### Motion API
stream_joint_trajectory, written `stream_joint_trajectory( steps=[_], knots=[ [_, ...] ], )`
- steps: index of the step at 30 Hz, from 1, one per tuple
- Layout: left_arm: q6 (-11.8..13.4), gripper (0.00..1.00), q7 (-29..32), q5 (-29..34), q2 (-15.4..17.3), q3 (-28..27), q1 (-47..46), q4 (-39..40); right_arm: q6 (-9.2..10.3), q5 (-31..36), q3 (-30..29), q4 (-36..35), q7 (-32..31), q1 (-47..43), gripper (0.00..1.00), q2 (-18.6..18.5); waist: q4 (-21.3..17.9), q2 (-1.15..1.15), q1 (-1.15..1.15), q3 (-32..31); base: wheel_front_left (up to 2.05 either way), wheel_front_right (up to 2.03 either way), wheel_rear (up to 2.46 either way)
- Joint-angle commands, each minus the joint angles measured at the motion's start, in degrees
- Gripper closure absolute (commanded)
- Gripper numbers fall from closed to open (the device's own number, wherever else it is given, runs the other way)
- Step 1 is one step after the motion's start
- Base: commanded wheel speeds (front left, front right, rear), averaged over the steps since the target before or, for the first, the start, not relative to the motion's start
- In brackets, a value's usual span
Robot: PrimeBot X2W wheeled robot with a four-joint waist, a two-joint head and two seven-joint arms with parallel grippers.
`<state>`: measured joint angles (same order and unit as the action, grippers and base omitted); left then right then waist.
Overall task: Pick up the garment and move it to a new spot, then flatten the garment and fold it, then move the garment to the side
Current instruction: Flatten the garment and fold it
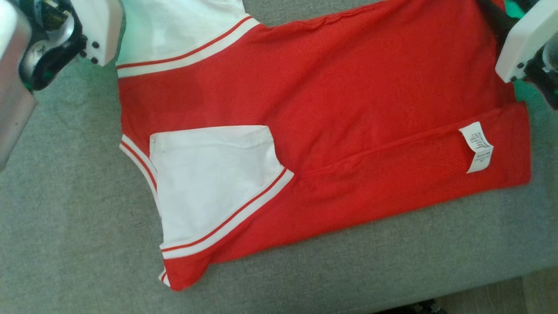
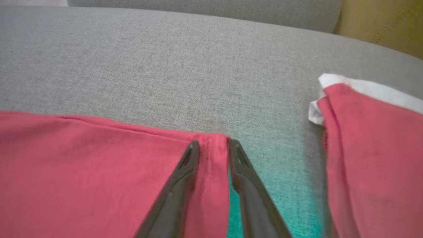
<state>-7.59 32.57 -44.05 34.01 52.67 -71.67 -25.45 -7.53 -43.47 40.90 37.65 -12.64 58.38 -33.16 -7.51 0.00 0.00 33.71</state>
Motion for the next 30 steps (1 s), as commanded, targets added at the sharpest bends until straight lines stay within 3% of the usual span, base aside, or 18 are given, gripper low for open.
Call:
stream_joint_trajectory(
  steps=[1,4,5,12,22,30],
  knots=[
    [0.1,1.0,-0.8,-0.3,2.7,-1.7,-3.5,1.0,0.04,-0.6,0.7,-0.4,0.2,0.2,0.61,-1.2,0.2,0.0,0.0,0.1,0.0,0.0,0.0],
    [0.1,1.0,-1.4,-0.8,2.8,-0.7,-3.9,0.5,0.04,-1.1,2.1,0.5,0.7,1.1,0.97,-1.3,0.4,0.0,0.0,0.1,0.0,0.0,0.0],
    [0.1,1.0,-1.7,-0.8,2.8,-0.4,-4.1,0.3,0.04,-1.1,2.5,0.8,1.1,1.4,1.0,-1.4,0.5,0.0,0.0,0.1,0.0,0.0,0.0],
    [0.1,1.0,-6.3,-0.3,2.9,1.4,-5.6,-0.8,0.04,-1.7,4.5,2.5,5.6,3.6,1.0,-2.0,0.9,0.0,0.0,-0.6,0.0,0.0,0.0],
    [0.2,1.0,-22.9,4.2,1.7,-0.8,-10.5,-4.7,0.04,-6.2,1.4,4.3,16.3,6.8,1.0,-1.9,1.9,0.0,0.0,-2.3,0.0,0.0,0.0],
    [0.1,1.0,-26.6,1.6,3.1,0.7,-5.0,-1.3,0.04,-10.8,1.8,2.9,19.1,1.2,1.0,-4.1,3.5,0.0,0.0,-5.2,0.0,0.0,0.0]
  ],
)
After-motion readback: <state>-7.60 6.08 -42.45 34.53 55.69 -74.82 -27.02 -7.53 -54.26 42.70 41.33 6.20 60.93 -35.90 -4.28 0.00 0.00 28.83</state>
